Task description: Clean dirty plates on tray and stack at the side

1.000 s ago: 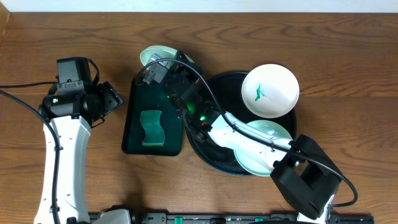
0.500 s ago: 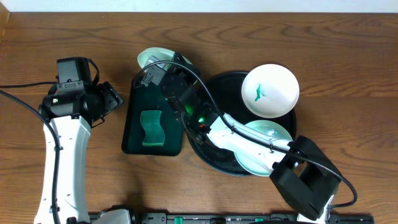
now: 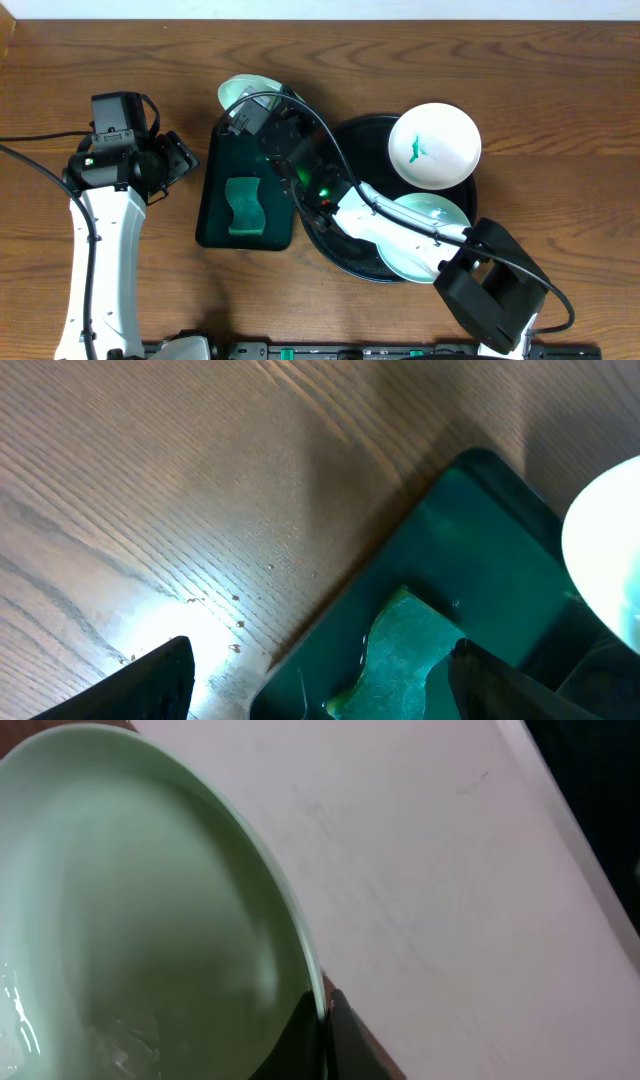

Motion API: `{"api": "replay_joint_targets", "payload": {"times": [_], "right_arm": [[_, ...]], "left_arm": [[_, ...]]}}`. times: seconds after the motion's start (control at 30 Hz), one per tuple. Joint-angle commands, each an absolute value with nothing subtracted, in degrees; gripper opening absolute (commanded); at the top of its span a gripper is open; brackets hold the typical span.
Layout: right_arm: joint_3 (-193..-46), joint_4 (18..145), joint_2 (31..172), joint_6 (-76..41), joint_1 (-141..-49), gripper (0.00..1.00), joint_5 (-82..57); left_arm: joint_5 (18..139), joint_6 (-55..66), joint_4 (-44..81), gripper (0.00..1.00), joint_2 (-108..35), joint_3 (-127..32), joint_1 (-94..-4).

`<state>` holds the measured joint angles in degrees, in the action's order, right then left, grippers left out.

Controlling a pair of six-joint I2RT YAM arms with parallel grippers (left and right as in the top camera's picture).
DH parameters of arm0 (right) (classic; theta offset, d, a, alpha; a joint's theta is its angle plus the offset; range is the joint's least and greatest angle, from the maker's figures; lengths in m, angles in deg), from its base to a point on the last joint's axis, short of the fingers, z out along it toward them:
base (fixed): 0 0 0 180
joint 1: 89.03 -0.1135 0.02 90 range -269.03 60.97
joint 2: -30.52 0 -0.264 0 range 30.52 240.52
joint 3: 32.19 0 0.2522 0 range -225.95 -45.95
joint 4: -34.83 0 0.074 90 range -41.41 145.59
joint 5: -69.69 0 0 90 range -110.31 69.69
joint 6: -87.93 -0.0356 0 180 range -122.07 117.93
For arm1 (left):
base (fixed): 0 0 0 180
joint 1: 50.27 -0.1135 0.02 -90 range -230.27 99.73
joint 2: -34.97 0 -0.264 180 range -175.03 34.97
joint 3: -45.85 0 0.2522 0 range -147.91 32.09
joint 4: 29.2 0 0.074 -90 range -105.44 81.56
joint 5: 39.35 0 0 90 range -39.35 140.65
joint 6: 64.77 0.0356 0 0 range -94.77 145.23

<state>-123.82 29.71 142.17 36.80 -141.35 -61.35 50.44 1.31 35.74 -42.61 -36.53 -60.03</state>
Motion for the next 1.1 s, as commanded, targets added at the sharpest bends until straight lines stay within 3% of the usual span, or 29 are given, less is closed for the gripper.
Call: {"api": "replay_joint_targets", "payload": {"times": [0.0, 0.23, 0.7, 1.07], "right_arm": [[-125.0, 32.4, 142.4, 31.4, -141.6, 0.01, -62.5], [-125.0, 39.9, 142.4, 17.4, -140.5, 0.01, -62.5], [-125.0, 44.4, 137.1, 0.8, -136.9, 0.01, -60.0], [-125.0, 63.0, 125.3, -24.9, -122.6, 0.01, -31.1]], "left_arm": [[49.9, 1.6, 35.9, 0.81, -42.5, -37.5, -60.3], [49.9, 1.6, 35.9, 0.81, -42.5, -37.5, -60.3], [49.9, 1.6, 35.9, 0.82, -42.5, -37.5, -60.3], [49.9, 1.6, 35.9, 0.81, -42.5, -37.5, -60.3]]}}
